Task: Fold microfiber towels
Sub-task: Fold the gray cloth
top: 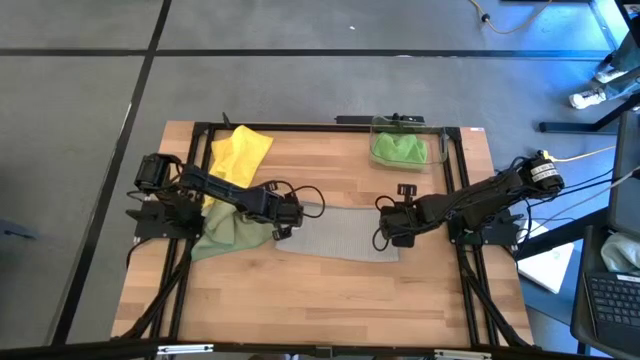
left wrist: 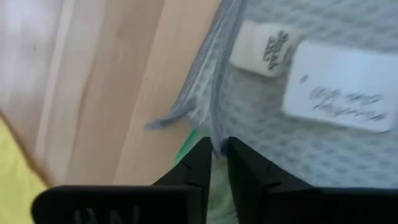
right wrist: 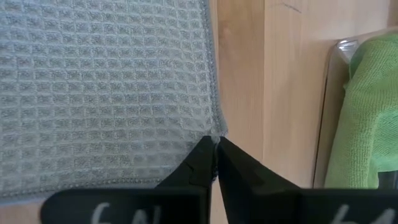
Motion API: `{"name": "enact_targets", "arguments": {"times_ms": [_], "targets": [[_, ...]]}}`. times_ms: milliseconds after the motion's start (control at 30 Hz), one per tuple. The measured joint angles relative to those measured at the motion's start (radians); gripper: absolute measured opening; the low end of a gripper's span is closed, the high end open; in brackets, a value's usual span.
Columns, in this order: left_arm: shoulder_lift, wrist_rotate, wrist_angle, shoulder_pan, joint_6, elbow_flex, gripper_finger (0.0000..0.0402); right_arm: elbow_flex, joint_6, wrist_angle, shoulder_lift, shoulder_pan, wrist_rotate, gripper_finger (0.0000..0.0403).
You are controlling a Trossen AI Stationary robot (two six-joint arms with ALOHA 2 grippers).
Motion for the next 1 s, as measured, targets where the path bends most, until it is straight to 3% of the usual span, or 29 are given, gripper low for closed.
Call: {"name": "enact_targets", "arguments": {"times_ms": [200,400,700,800,1000], "targets": [[0.000,-0.059,-0.014,0.000,-0.003,-0.004,0.0076,0.000,0.005,0.001,0.000,0.000,0.004,0.0080],[-0.006,-0.080,-0.046,-0.005,0.024,0.025,0.0078,0.000,0.019,0.002,0.000,0.000,0.005,0.0134],[-0.009,-0.126,-0.215,-0.058,-0.028,0.129,0.0080,-0.007,0.074,0.003,0.000,0.005,0.005,0.0154],[-0.009,-0.132,-0.116,-0.103,-0.004,0.159,0.0077,-0.043,0.075,0.037,0.000,0.023,-0.019,0.0154],[-0.010,-0.157,0.220,-0.220,0.219,0.163,0.0078,-0.102,0.167,0.078,-0.009,0.106,-0.022,0.0154]]}}
